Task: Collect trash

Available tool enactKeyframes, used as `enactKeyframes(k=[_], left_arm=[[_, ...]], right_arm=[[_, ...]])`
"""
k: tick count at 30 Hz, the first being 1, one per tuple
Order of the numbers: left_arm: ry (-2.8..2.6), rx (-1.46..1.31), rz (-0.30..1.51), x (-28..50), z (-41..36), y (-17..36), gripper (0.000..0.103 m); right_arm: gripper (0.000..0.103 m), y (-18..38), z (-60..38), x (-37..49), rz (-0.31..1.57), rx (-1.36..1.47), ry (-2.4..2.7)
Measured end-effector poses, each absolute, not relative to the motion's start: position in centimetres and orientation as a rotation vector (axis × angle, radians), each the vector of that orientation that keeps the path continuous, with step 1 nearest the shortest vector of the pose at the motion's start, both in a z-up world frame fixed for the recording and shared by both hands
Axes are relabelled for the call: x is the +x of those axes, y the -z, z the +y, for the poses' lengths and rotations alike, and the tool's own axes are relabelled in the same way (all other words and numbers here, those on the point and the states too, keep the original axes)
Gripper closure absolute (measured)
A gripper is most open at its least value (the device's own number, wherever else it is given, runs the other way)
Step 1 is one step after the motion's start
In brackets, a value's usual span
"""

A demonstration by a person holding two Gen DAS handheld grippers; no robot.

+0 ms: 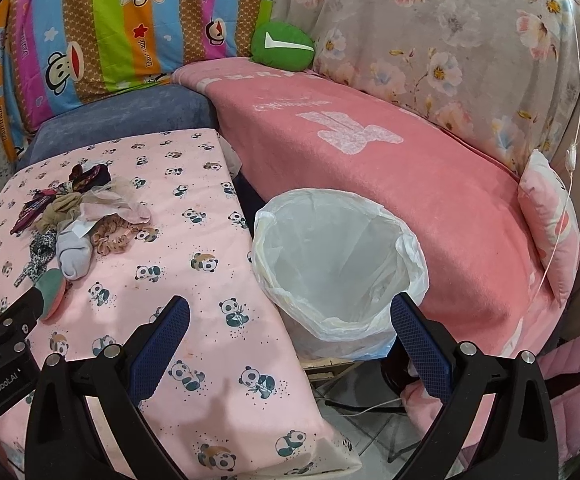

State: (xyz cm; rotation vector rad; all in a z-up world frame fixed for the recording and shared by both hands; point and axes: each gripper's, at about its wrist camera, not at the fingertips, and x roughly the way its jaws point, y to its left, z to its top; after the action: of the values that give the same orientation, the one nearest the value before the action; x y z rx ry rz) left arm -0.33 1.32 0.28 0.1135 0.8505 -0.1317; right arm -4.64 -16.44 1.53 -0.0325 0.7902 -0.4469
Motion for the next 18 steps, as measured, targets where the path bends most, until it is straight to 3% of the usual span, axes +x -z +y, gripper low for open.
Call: enactKeyframes(k=[18], left_arm=[[0.120,0.053,0.928,5.0,8.3,5.0,0.008]], right_arm=[[0.007,0.7,-11.9,0.4,0.804,-0.002,0.293]])
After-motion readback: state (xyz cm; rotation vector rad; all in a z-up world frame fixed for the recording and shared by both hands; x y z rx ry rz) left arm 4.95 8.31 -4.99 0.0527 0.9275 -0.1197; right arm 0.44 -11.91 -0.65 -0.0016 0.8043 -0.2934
